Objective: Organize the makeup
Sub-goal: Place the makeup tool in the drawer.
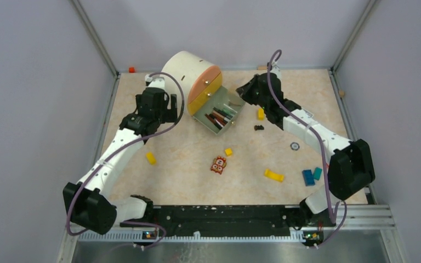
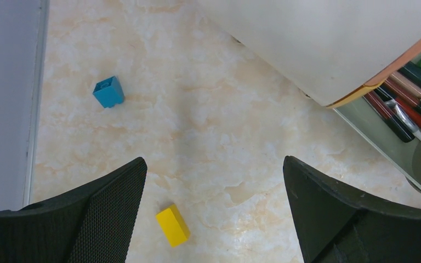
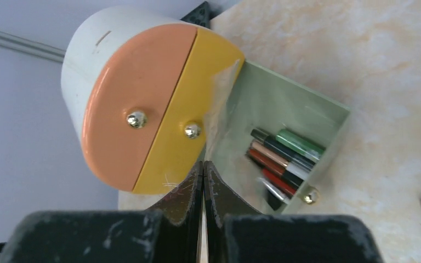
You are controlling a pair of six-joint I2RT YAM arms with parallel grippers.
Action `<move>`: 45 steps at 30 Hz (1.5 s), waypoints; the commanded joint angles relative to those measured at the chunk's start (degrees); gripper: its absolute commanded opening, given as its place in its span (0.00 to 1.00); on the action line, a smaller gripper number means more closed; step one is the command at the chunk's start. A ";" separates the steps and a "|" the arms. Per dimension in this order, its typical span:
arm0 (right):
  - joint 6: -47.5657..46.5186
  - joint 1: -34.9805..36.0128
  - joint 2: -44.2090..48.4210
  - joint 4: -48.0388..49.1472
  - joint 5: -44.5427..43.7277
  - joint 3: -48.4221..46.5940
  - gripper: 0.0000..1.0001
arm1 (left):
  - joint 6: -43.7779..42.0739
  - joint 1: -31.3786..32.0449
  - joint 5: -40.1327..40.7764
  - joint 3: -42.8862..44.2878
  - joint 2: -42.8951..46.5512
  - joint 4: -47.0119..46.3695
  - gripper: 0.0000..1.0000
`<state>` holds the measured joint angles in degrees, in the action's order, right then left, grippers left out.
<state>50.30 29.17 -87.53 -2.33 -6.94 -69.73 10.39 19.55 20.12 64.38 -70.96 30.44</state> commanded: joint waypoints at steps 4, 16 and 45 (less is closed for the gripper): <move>3.97 5.33 -6.36 7.11 -4.23 -6.60 0.00 | 1.76 -0.22 5.98 -0.74 4.29 -1.70 0.99; 8.81 8.97 -16.36 6.69 -5.35 -11.31 0.00 | 1.65 -0.23 5.84 -0.84 4.61 -1.96 0.99; 4.44 7.65 -19.46 4.08 -9.42 -6.06 0.23 | 1.12 -0.24 3.65 -1.12 4.51 -2.40 0.99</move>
<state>57.63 38.59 -110.72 2.02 -13.02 -78.26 11.64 19.55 24.67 63.51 -67.61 30.35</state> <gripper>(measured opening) 0.140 0.989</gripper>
